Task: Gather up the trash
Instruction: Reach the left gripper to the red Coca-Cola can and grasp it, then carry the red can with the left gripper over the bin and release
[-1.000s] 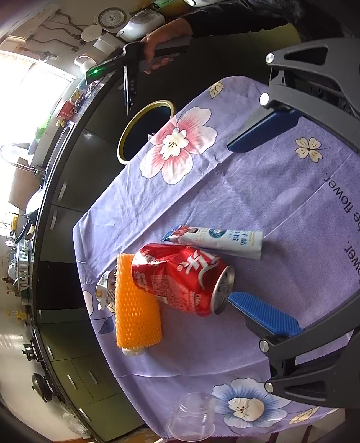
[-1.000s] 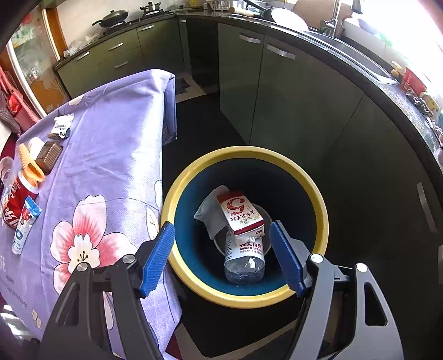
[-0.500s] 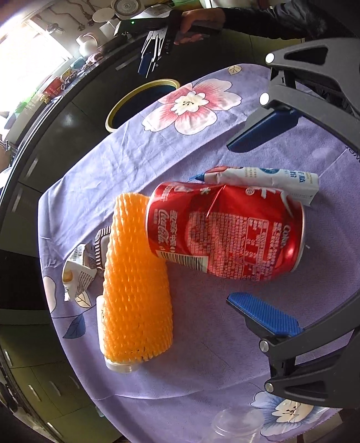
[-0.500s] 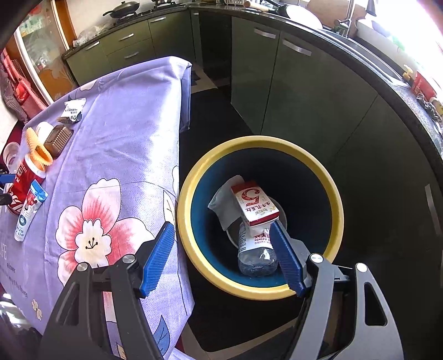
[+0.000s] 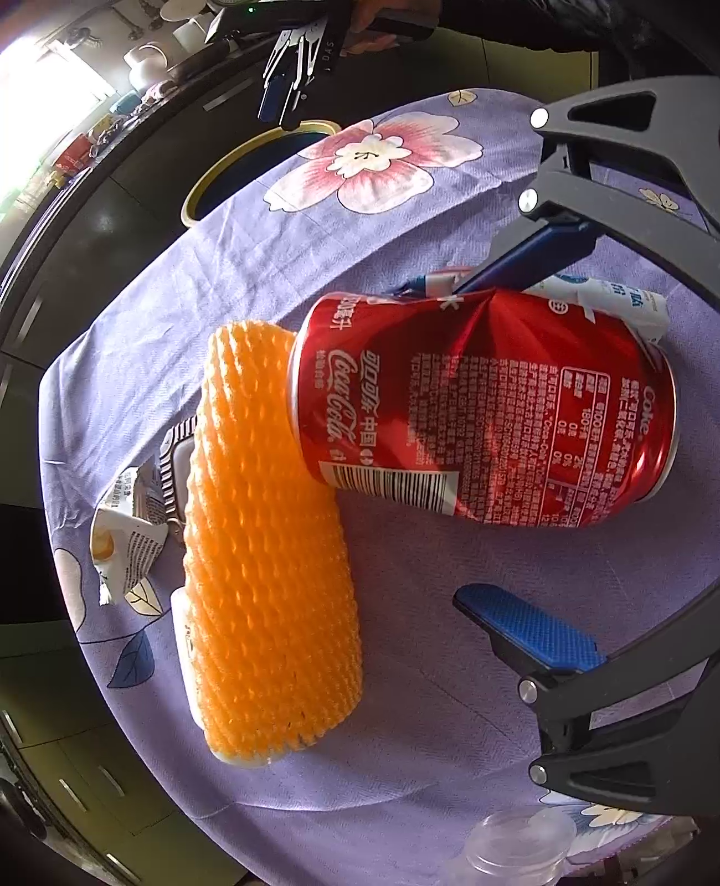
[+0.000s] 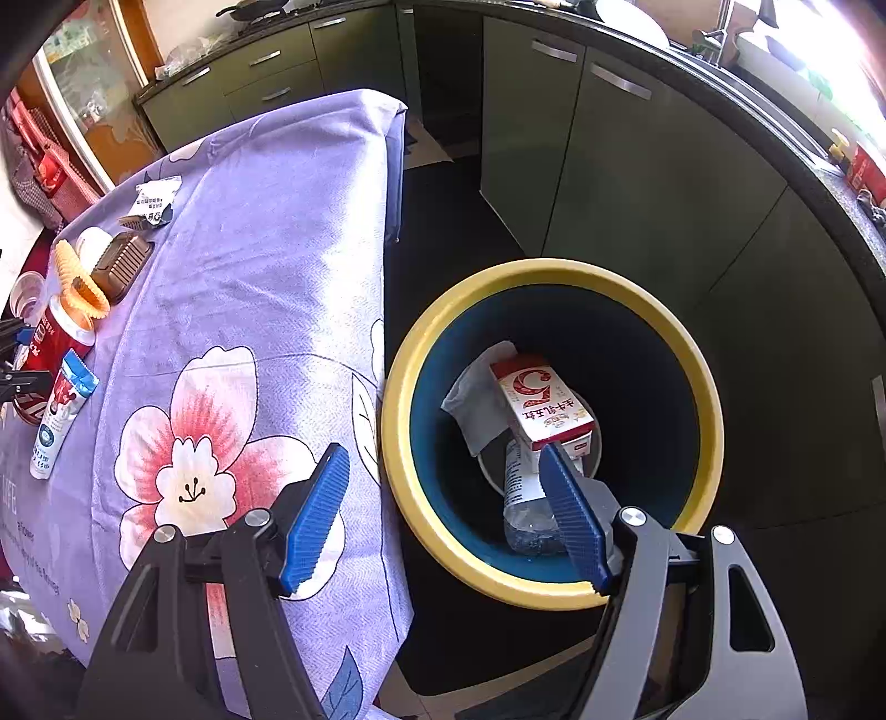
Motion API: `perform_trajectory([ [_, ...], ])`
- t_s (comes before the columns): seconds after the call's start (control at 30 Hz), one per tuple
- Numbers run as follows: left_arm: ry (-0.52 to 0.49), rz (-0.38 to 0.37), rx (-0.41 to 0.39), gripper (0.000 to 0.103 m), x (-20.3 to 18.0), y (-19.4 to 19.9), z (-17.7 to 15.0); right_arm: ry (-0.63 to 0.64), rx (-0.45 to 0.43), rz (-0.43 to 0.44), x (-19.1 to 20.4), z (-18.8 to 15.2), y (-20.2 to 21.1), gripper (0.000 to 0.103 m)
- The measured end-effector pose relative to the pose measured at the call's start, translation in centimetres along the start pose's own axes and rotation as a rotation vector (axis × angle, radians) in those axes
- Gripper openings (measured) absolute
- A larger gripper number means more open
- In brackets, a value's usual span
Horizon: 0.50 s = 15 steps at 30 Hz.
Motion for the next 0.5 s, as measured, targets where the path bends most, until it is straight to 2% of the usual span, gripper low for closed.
perform_trajectory([
  [0.13, -0.015, 0.009, 0.011, 0.089, -0.1, -0.6, 0.1, 0.001, 0.001, 0.003, 0.1, -0.2, 0.0, 0.071],
  [0.2, -0.023, 0.019, 0.005, 0.080, -0.2, -0.5, 0.3, 0.001, 0.001, 0.003, 0.1, -0.2, 0.1, 0.071],
  [0.23, -0.022, 0.017, 0.001, 0.070, -0.3, -0.3, 0.4, 0.000, 0.001, 0.004, 0.1, -0.2, 0.1, 0.071],
  [0.27, -0.018, 0.017, 0.001, 0.066, -0.3, -0.2, 0.4, -0.001, 0.001, 0.006, 0.1, -0.2, 0.1, 0.071],
  [0.5, -0.021, 0.080, -0.018, 0.066, 0.3, 1.1, -0.1, 0.002, -0.010, 0.017, 0.3, -0.4, 0.7, 0.071],
])
Point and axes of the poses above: each gripper's, at about its wrist camera, not at the fingertips, and y roughly against the way its jaws point, x to its left, z to its top, the point moved 10 cm from there along -y, roughly the way its jaws point, and after that the axes turned 11 degrees about -y, right-handed, at the moved point
